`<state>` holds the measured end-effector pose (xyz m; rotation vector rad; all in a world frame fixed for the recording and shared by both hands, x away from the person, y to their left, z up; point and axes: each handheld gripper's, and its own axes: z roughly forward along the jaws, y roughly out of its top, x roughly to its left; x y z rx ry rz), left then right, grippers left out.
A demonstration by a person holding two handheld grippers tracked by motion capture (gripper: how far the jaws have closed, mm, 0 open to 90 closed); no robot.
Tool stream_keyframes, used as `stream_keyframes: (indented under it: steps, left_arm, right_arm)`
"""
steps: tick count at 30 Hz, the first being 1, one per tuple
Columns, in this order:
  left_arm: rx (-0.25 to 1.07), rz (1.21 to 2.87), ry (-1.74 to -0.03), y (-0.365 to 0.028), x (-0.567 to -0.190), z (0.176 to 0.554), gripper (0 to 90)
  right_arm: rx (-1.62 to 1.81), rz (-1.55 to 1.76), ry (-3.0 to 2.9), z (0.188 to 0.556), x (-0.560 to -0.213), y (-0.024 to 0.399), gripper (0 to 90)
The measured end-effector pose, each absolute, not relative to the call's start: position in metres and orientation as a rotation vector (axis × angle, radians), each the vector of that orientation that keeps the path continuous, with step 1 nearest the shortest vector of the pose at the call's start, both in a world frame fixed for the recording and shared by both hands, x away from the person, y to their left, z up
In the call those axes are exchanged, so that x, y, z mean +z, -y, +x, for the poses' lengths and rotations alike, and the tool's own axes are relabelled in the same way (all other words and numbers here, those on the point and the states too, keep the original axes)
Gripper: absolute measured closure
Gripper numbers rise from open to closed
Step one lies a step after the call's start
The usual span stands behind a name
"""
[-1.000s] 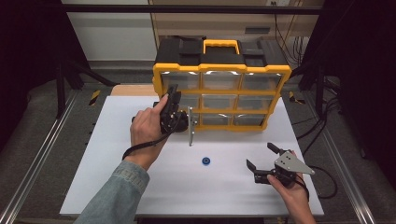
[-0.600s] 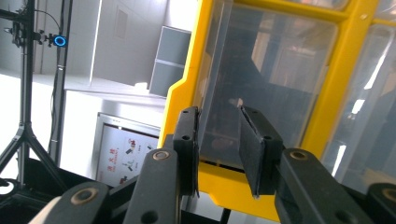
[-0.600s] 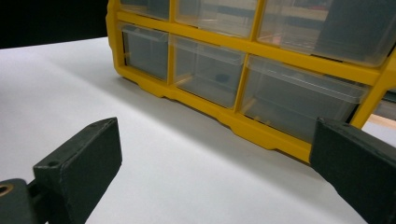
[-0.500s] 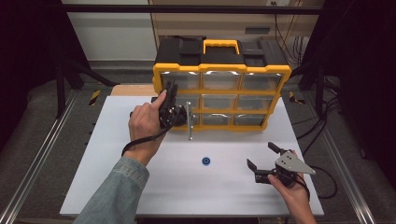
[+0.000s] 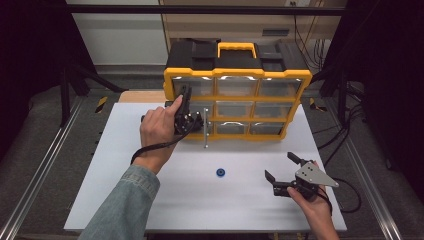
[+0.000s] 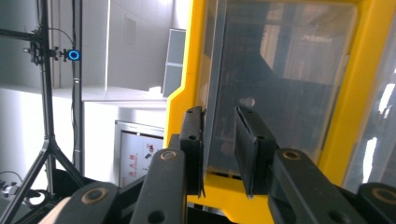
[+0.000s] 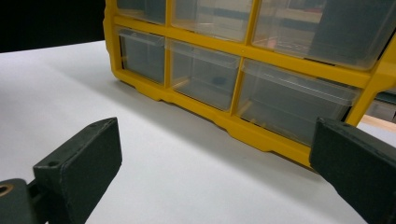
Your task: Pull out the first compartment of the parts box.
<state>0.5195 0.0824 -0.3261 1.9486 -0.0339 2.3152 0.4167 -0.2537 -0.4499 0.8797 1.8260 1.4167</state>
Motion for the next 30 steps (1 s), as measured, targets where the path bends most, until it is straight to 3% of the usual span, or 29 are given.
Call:
stream_keyframes:
  steps: [30]
  left_arm:
    - [2.355,1.924,0.035,-0.088,-0.326,0.535,74.2]
  right_arm:
    - [1.420,0.884,-1.828,0.418,-0.451,0.253,3.0]
